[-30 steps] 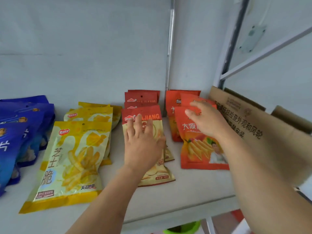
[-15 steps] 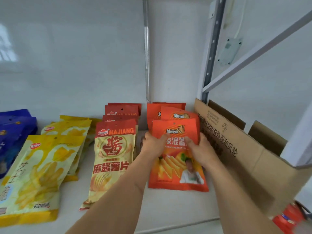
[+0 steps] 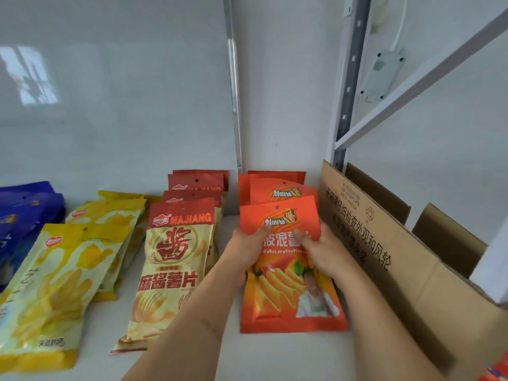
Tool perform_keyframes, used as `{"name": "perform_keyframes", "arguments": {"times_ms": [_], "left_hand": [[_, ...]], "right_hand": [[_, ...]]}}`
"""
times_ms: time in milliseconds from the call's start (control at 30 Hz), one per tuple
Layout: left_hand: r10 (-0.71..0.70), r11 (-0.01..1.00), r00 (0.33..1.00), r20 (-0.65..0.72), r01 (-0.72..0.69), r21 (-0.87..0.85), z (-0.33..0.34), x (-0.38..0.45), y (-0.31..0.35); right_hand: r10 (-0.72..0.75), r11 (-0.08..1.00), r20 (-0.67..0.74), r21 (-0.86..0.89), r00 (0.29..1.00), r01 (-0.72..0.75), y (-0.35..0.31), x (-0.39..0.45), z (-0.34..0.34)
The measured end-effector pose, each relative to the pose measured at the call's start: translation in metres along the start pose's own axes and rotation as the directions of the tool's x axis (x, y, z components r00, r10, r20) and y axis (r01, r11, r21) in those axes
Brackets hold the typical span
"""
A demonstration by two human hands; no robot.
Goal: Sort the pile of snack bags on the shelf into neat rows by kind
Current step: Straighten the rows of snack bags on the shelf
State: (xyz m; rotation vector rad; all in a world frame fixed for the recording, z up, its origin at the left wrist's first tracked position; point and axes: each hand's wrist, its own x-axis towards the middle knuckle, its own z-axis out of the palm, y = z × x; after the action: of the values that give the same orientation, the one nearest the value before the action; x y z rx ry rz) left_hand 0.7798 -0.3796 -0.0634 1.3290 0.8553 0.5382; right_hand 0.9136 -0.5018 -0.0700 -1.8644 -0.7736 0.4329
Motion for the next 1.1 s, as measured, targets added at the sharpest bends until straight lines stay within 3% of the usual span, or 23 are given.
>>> {"name": "perform_keyframes", "arguments": {"times_ms": [233,400,500,600,667,733,800,900,1000,1100], "left_hand": [[0.033,0.999,0.997,-0.074,-0.031,0.027,-0.003,0.010,0.014],[0.054,0.997,0.998,0.040,-0.052,-0.057,-0.004,0.012,0.023],[0.066,0.997,0.998,-0.002,-0.066,-0.046,-0.004,0.013,0.020],[0.089,0.996,0.993,-0.081,-0.087,0.036,-0.003,0.012,0.020],[0.183,0.963,0.975,-0.126,-0.152,0.222,0.002,0.004,0.022],[0.358,0.804,0.924,-0.137,-0.231,0.547,0.006,-0.016,0.023],[0.511,0.544,0.859,-0.031,-0.296,0.785,0.010,-0.045,0.018],[0.502,0.224,0.842,0.197,-0.346,0.911,0.018,-0.080,-0.001],[0.351,0.079,0.896,0.272,-0.318,0.945,0.020,-0.087,-0.019],[0.310,0.025,0.906,0.289,-0.312,0.950,0.016,-0.085,-0.023]], "right_hand": [[0.028,0.997,-0.020,0.075,0.999,-0.027,-0.018,0.008,-0.012],[-0.032,0.998,-0.023,0.047,0.999,0.033,-0.020,0.019,-0.003],[-0.060,0.996,-0.040,0.059,0.997,0.062,-0.013,0.020,0.003],[-0.068,0.995,-0.078,0.068,0.995,0.073,-0.008,0.021,0.008],[-0.059,0.995,-0.101,0.068,0.993,0.066,-0.010,0.021,0.008],[-0.064,0.996,-0.106,0.055,0.992,0.070,-0.011,0.020,0.006],[-0.068,0.997,-0.114,0.022,0.991,0.071,-0.013,0.019,0.003],[-0.082,0.993,-0.148,-0.100,0.986,0.068,-0.023,0.021,0.000],[-0.146,0.952,-0.161,-0.291,0.976,0.095,-0.034,0.033,0.000],[-0.208,0.892,-0.085,-0.426,0.974,0.153,-0.044,0.053,0.002]]}}
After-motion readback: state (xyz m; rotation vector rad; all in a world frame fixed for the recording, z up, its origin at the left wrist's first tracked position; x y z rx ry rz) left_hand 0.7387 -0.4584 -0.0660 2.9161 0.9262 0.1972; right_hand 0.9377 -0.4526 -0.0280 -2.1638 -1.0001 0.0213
